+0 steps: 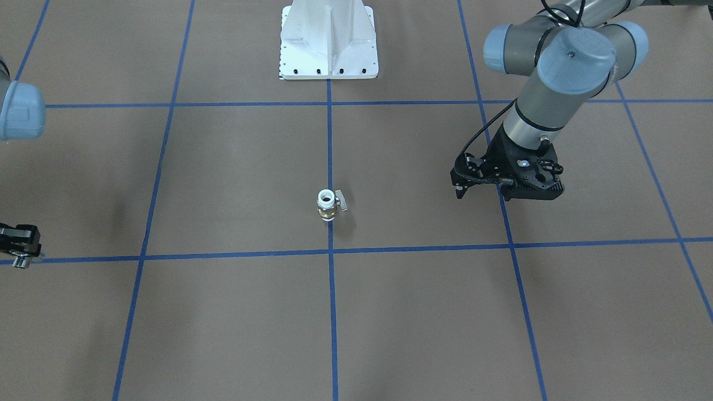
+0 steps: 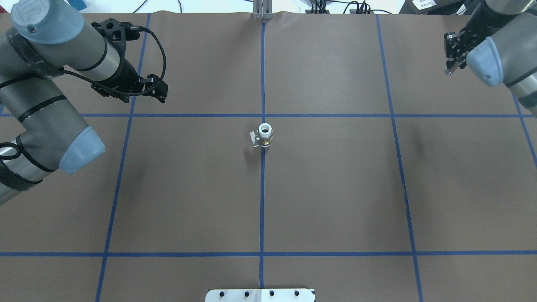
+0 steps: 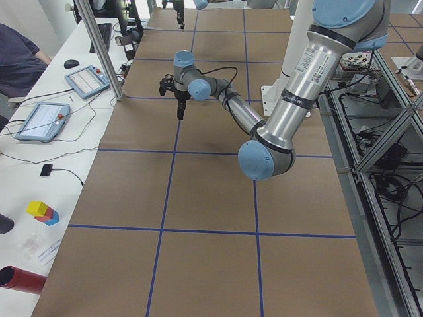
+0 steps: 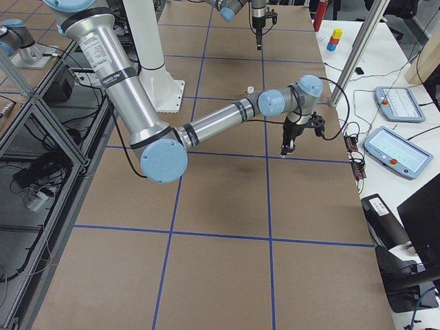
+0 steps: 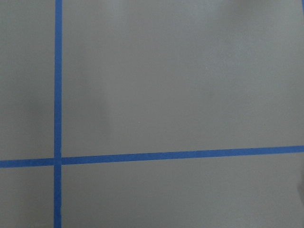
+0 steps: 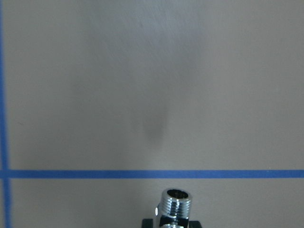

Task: Assemble PPR valve and pipe with both arms
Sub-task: 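Carry the chrome fitting with the right gripper above the standing valve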

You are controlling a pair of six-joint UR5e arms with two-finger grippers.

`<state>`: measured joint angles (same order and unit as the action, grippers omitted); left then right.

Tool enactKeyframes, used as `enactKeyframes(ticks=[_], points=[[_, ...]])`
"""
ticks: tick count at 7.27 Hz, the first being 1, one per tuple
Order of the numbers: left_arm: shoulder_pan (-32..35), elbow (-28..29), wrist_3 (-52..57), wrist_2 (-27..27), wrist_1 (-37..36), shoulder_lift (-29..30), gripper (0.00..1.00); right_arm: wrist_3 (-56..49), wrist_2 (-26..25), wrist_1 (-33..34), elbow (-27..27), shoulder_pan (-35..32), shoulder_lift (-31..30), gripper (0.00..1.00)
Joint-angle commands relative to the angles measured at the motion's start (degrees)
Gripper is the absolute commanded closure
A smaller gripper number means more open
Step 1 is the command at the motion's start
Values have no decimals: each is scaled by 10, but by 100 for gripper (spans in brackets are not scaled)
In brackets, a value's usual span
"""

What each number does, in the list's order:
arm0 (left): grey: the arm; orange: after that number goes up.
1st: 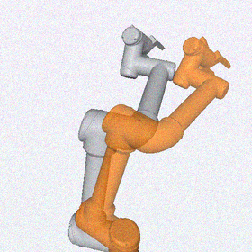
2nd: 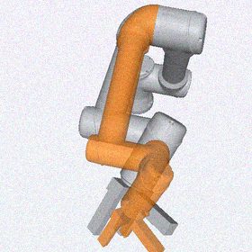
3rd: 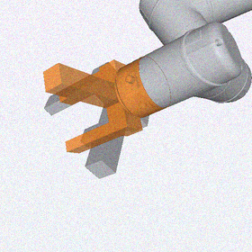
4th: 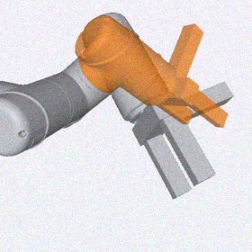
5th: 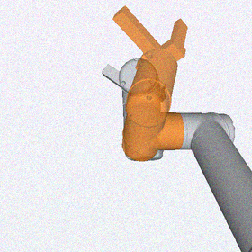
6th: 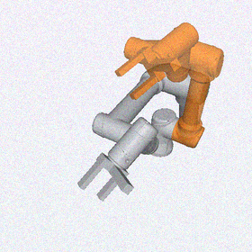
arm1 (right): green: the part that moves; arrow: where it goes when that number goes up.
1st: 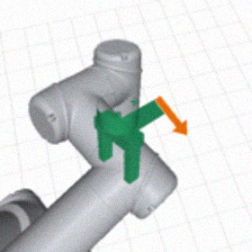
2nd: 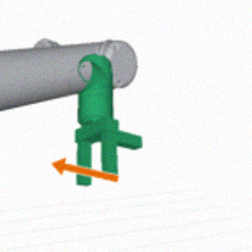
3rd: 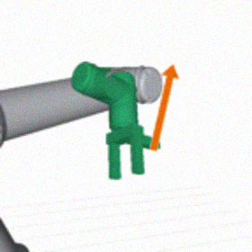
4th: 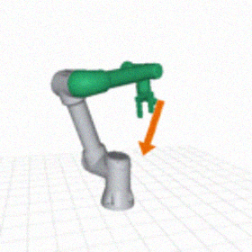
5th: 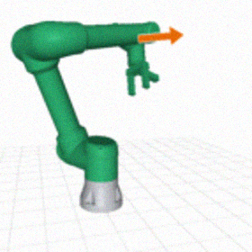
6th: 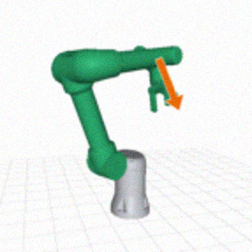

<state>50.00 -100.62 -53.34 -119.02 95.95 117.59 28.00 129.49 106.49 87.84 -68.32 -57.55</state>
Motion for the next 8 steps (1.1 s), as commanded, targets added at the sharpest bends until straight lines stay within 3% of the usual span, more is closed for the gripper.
enactKeyframes(ticks=[1,4,5,6,8], points=[[1,0,2,0,3,-8,0,103,5,53,-9,52,98,100],[10,0,38,2,27,-42,0,331,-6,50,-147,170,307,100],[10,0,38,2,28,-44,0,374,-15,47,-165,202,341,100],[10,0,37,1,28,-44,0,404,-53,37,-166,241,349,100],[8,2,37,1,27,-44,0,475,-99,-72,-167,288,315,100]])
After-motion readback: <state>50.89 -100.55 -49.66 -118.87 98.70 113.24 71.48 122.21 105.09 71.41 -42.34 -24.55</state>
